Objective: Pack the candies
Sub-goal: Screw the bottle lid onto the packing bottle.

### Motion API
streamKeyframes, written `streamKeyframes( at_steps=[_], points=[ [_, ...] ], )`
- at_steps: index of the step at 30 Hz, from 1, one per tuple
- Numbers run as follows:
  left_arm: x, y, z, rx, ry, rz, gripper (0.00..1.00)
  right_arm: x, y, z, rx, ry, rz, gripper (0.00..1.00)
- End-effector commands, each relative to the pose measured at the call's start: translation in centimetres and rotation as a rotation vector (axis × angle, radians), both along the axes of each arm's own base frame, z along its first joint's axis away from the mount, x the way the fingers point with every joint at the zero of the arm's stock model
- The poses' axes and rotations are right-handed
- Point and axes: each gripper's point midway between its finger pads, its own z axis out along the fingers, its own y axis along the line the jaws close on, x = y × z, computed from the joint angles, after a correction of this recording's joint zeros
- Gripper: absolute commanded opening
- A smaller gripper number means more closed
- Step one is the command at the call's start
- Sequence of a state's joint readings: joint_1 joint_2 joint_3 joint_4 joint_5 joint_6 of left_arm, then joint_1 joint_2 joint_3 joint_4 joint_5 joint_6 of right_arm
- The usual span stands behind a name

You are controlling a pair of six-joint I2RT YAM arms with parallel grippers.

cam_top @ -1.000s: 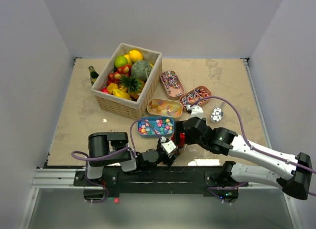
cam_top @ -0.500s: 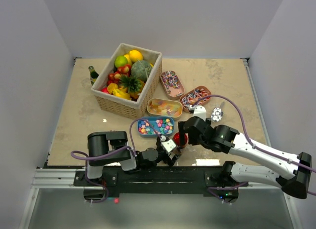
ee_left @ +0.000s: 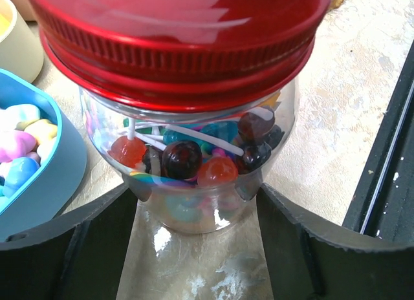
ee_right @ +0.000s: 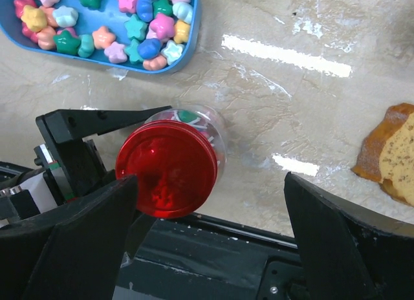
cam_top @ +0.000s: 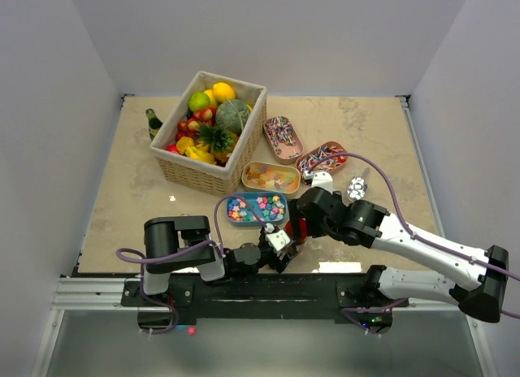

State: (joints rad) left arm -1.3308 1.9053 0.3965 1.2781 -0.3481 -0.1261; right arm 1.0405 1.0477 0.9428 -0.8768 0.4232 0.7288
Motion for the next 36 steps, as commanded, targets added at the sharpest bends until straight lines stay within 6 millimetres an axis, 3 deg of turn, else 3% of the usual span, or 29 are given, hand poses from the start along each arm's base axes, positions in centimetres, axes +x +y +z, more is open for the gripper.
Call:
streamKeyframes(
  at_steps=[1, 17, 28, 31, 36],
  points=[
    [0.5, -1.4, 4.2, -0.167, -0.067, -0.006, 0.73, -0.5, 0.8, 0.3, 0.006, 0.029, 0.044, 0.99],
    [0.7, -1.4, 3.5, -0.136, -0.097, -0.005, 0.71, -1.0, -0.2, -3.1, -0.197, 0.153, 0.055, 0.99],
    [0.5, -1.0, 3.2, -0.142, -0.084, -0.011, 0.71, -1.1, -1.0, -5.6, -0.212, 0.229, 0.01, 0.91],
    [0.5, -1.1, 3.2, -0.14, -0.089, -0.01, 0.71, -0.7, -2.1, -5.7, -0.217, 0.233, -0.032, 0.9],
    [0.6, -1.1, 2.9, -0.132, -0.092, -0.006, 0.7, 0.9, -4.0, -4.1, -0.209, 0.189, -0.106, 0.86]
  ],
)
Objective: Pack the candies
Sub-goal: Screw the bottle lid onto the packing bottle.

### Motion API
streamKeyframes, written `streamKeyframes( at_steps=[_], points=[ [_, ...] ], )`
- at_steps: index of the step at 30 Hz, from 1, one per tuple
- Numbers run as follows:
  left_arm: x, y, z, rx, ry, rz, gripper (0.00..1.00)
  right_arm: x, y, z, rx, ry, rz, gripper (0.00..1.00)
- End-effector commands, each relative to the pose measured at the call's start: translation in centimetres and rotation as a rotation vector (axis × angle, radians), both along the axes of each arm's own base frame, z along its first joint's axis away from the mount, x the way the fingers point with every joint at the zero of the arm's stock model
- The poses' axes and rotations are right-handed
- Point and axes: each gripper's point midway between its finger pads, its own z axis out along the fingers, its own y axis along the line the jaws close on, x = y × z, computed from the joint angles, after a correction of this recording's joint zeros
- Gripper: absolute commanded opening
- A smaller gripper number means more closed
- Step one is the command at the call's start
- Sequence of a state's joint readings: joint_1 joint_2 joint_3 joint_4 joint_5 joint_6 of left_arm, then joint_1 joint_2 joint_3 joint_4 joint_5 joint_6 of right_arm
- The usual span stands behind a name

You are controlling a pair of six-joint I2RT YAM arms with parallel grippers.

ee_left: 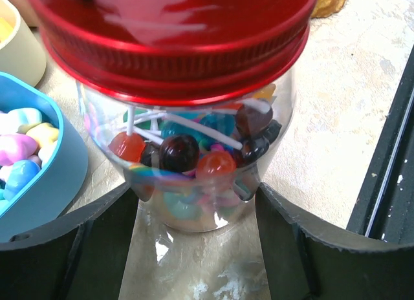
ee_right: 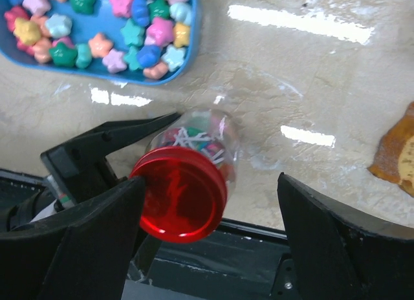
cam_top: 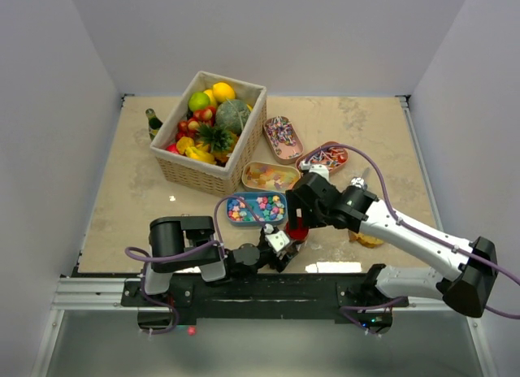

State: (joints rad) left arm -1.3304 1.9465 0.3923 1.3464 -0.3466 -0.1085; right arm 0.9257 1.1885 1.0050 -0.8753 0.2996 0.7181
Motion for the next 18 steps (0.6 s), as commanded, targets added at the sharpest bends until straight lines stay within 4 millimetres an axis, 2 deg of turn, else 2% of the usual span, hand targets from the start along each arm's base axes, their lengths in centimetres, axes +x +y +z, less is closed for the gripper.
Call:
streamKeyframes(
  at_steps=[1, 5, 13, 18],
  points=[
    [0.6, -1.1, 3.0, -0.116, -0.074, -0.001, 0.7, -0.4, -4.9, -2.3, -0.201, 0.053, -0.057, 0.86],
    [0.6, -1.2, 2.6, -0.102, -0.072, -0.003, 0.7, 0.0, -4.7, -1.6, -0.208, 0.039, -0.045, 0.84],
    [0.8, -1.3, 2.2, -0.084, -0.078, 0.003, 0.7, 0.1, -4.5, -2.5, -0.275, 0.085, -0.001, 0.81],
    [0.9, -1.4, 2.1, -0.078, -0.081, 0.009, 0.7, -0.9, -5.0, -3.7, -0.318, 0.153, 0.031, 0.8]
  ],
)
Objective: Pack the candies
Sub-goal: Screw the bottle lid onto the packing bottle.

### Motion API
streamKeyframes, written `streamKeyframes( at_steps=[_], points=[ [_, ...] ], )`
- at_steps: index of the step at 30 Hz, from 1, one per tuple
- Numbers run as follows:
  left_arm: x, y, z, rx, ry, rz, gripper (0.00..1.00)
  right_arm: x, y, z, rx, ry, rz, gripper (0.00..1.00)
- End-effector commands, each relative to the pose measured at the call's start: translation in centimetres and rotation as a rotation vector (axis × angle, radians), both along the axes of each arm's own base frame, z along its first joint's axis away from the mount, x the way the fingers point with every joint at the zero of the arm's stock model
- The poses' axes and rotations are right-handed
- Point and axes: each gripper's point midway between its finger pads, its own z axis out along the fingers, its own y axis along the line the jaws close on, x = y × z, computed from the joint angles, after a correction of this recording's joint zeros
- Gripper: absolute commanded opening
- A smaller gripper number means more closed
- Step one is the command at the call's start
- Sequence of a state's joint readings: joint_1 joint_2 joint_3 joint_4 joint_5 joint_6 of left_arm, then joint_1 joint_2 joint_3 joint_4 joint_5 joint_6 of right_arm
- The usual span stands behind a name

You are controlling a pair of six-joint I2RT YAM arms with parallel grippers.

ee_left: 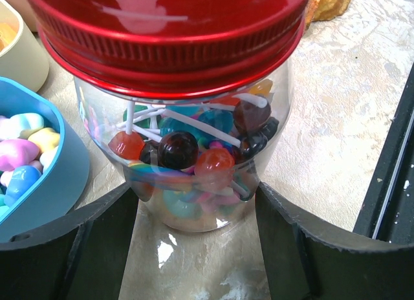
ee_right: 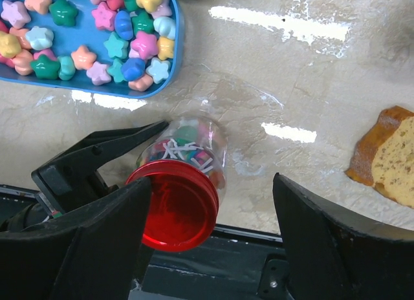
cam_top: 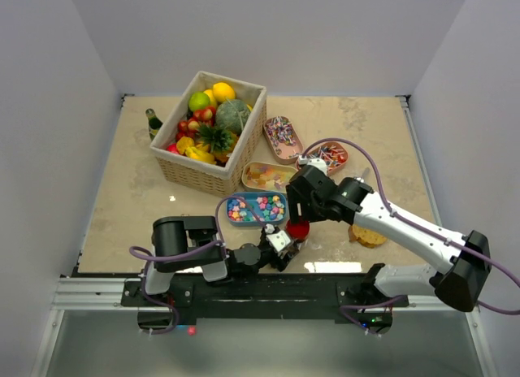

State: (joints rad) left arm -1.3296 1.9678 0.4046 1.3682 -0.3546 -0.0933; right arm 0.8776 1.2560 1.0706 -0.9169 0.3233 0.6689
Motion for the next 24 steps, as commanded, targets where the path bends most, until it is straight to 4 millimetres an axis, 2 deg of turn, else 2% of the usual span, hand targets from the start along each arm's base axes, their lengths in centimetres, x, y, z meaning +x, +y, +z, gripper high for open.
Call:
streamKeyframes(
  at_steps=[1, 10, 18, 21, 24],
  points=[
    [0.6, -1.1, 2.0, -0.073, -0.064, 0.002, 0.7, -2.7, -4.3, -4.1, -0.255, 0.158, 0.045, 0.8],
    [0.7, -1.2, 1.6, -0.06, -0.061, 0.003, 0.7, -7.2, -6.1, -7.7, -0.293, 0.349, 0.082, 0.73],
    [0.7, -1.3, 1.5, -0.062, -0.06, 0.004, 0.7, -8.4, -6.9, -8.4, -0.364, 0.377, 0.075, 0.69],
    [0.7, -1.2, 1.6, -0.063, -0.059, 0.007, 0.7, -7.4, -7.0, -7.5, -0.385, 0.328, 0.044, 0.68],
    [0.7, -1.3, 1.8, -0.071, -0.057, 0.006, 0.7, -5.4, -5.8, -4.6, -0.32, 0.215, 0.004, 0.68]
  ],
)
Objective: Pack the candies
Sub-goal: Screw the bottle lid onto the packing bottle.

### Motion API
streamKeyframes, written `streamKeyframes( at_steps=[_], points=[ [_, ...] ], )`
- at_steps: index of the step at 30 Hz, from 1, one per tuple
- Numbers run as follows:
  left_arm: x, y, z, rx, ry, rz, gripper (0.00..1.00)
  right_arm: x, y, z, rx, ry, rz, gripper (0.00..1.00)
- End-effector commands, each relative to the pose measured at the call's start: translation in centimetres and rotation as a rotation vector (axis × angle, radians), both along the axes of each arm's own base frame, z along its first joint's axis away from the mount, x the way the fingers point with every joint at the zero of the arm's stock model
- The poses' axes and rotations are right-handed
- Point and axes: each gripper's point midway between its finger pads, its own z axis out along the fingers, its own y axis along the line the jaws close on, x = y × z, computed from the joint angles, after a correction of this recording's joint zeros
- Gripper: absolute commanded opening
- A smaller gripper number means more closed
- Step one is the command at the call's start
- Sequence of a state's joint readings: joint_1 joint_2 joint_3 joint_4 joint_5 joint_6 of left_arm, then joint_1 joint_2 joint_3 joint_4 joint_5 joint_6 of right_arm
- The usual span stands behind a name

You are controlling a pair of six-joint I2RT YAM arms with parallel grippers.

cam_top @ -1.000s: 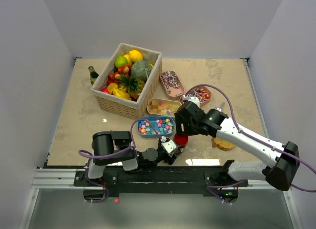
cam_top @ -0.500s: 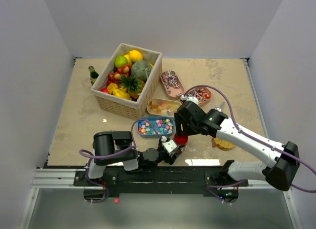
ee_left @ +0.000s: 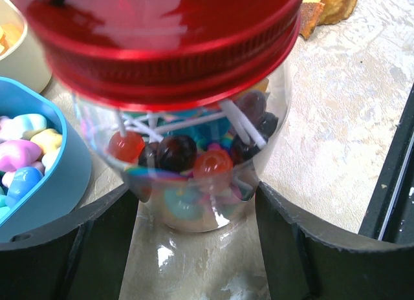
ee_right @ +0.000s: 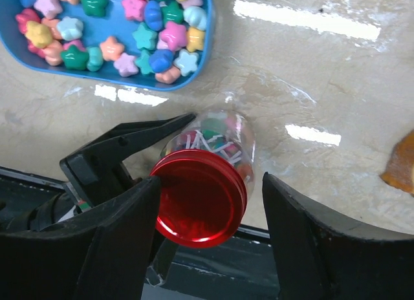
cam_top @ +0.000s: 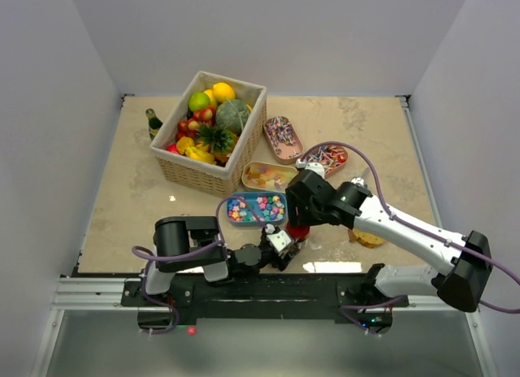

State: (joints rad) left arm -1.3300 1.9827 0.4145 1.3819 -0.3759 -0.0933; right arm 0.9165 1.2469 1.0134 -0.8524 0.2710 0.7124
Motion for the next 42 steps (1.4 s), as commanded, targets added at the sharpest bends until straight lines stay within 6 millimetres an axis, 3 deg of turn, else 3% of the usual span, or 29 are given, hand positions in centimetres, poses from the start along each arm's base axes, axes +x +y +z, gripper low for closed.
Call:
streamKeyframes(
  at_steps=[1, 2, 5, 9, 10, 11, 13, 17, 23, 26, 31, 37, 42],
  points=[
    [0.3, -1.1, 1.7, -0.063, -0.05, -0.016, 0.7, -3.4, -7.0, -2.4, -0.355, 0.143, -0.027, 0.68],
    [0.3, -1.2, 1.8, -0.066, -0.051, -0.016, 0.7, -2.3, -6.1, -0.5, -0.287, 0.073, -0.046, 0.68],
    [0.2, -1.2, 2.1, -0.074, -0.048, -0.018, 0.7, -1.1, -4.2, 1.8, -0.121, -0.024, -0.068, 0.63],
    [0.1, -1.2, 2.1, -0.083, -0.038, -0.019, 0.7, -1.3, -2.6, 2.4, 0.09, -0.091, -0.083, 0.49],
    [0.1, -1.2, 2.2, -0.085, -0.037, -0.019, 0.7, -1.2, -2.0, 1.7, 0.142, -0.109, -0.073, 0.47],
    [0.1, -1.2, 2.2, -0.084, -0.037, -0.019, 0.7, -1.4, -1.9, 2.6, 0.215, -0.146, -0.076, 0.44],
    [0.1, -1.3, 2.3, -0.084, -0.037, -0.021, 0.7, -1.6, -1.1, 2.3, 0.299, -0.167, -0.055, 0.42],
    [0.1, -1.3, 2.7, -0.086, -0.041, -0.021, 0.7, -1.5, -1.3, 2.9, 0.33, -0.212, -0.029, 0.4],
    [0.2, -1.2, 3.8, -0.108, -0.045, -0.013, 0.86, -0.4, -0.9, 4.4, 0.318, -0.274, -0.009, 0.4],
    [0.4, -1.4, 4.0, -0.102, -0.047, -0.001, 0.9, 0.4, -0.8, 4.3, 0.289, -0.291, -0.019, 0.39],
    [0.7, -1.6, 5.2, -0.132, -0.054, 0.011, 0.92, 0.3, -0.7, 2.1, 0.241, -0.245, -0.021, 0.35],
    [0.8, -2.3, 6.8, -0.176, -0.067, 0.006, 0.92, -0.6, -0.6, 0.5, 0.267, -0.202, -0.016, 0.22],
    [0.9, -2.9, 6.2, -0.164, -0.067, 0.001, 0.76, -1.4, -0.8, -0.3, 0.263, -0.163, -0.01, 0.17]
  ],
)
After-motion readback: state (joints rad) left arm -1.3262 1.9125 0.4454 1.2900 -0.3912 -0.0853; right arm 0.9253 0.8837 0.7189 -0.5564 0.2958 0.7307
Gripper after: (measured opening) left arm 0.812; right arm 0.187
